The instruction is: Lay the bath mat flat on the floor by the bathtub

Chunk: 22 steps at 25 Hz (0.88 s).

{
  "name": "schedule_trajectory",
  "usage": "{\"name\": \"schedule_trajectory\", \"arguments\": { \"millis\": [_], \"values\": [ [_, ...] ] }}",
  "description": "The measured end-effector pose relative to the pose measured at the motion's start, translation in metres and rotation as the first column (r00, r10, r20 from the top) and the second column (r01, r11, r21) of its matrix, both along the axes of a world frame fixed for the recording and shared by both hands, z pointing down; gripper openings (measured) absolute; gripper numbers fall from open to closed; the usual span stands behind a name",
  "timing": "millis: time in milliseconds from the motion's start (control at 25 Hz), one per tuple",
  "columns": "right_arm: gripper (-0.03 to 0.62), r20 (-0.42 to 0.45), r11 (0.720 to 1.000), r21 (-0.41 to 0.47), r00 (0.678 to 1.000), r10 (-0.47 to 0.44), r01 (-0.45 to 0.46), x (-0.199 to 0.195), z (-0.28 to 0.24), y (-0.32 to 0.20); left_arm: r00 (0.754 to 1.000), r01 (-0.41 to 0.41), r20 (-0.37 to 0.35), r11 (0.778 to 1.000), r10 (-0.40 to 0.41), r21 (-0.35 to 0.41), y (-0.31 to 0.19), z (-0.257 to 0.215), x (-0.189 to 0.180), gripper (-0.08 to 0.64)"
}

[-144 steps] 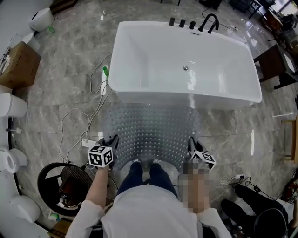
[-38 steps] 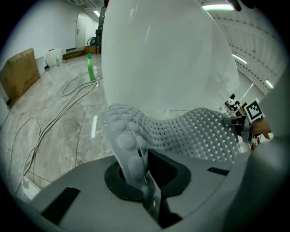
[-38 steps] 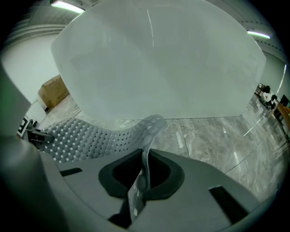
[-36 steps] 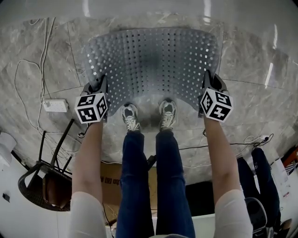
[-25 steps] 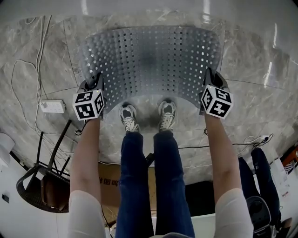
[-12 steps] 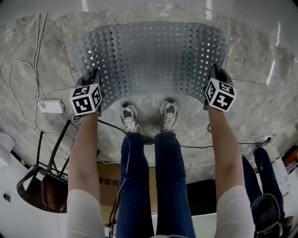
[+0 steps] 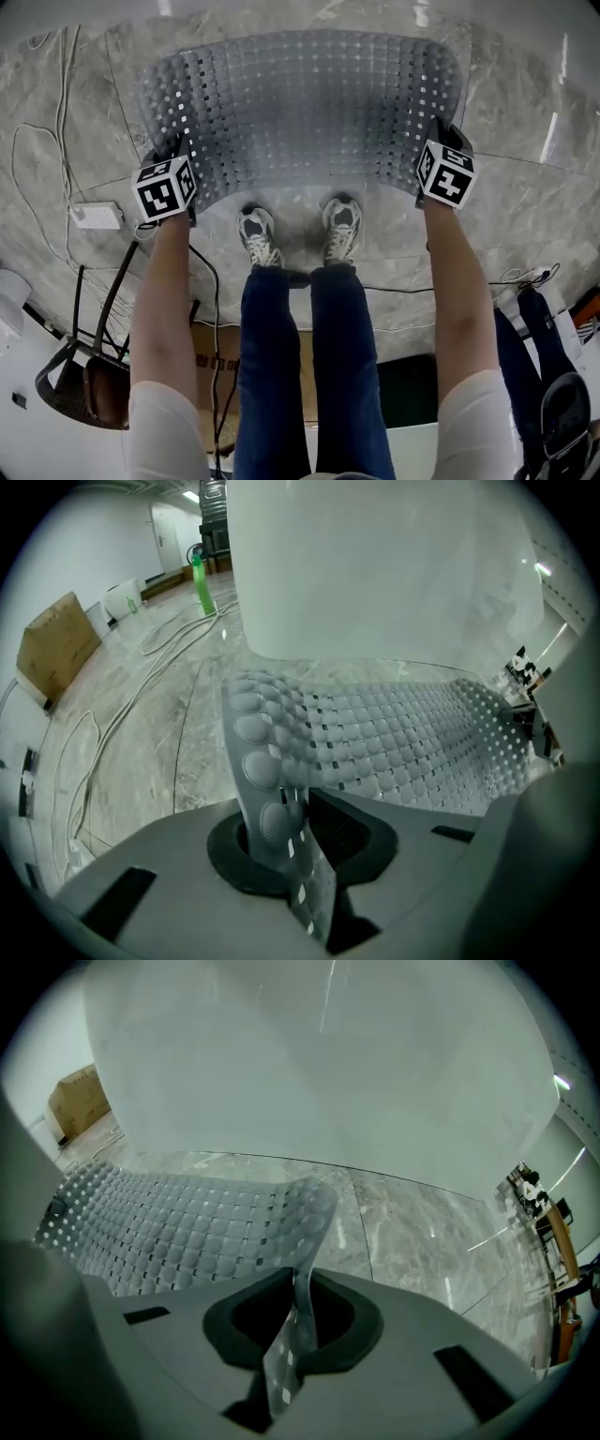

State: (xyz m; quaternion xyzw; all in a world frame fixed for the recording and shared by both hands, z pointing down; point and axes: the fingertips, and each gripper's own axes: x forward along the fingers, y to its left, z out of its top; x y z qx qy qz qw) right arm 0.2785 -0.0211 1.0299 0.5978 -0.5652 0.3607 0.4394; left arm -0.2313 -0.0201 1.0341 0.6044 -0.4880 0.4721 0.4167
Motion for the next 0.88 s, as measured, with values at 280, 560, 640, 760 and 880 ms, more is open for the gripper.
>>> {"name": "schedule_trajectory", "arguments": {
  "millis": [280, 560, 640, 760, 880],
  "values": [
    [0.041, -0.032, 1.000, -0.013, 0.999, -0.005, 0.005, 0.008, 0.016, 0.001, 0.997, -0.016, 0.075, 1.000, 0.018, -0.022, -0.001, 0.020, -0.008, 0.072],
    [0.041, -0.064, 0.999, -0.041, 0.998, -0.014, 0.012, 0.016, 0.035, 0.002, 0.996, -0.003, 0.094, 0.999, 0.007, -0.044, 0.001, 0.041, -0.018, 0.097],
    [0.043, -0.068, 0.999, -0.050, 0.998, -0.009, 0.006, 0.019, 0.040, 0.003, 0.995, 0.011, 0.099, 0.999, -0.007, -0.045, 0.001, 0.046, -0.022, 0.127],
    [0.058, -0.056, 0.998, -0.052, 0.998, 0.028, -0.031, 0.024, 0.048, 0.004, 0.995, 0.045, 0.093, 0.998, -0.040, -0.045, 0.002, 0.052, -0.029, 0.175],
    [0.109, -0.072, 0.993, -0.042, 0.992, 0.106, -0.109, 0.035, 0.049, 0.006, 0.993, 0.078, 0.090, 0.996, -0.074, -0.037, 0.002, 0.055, -0.033, 0.198]
  ]
}}
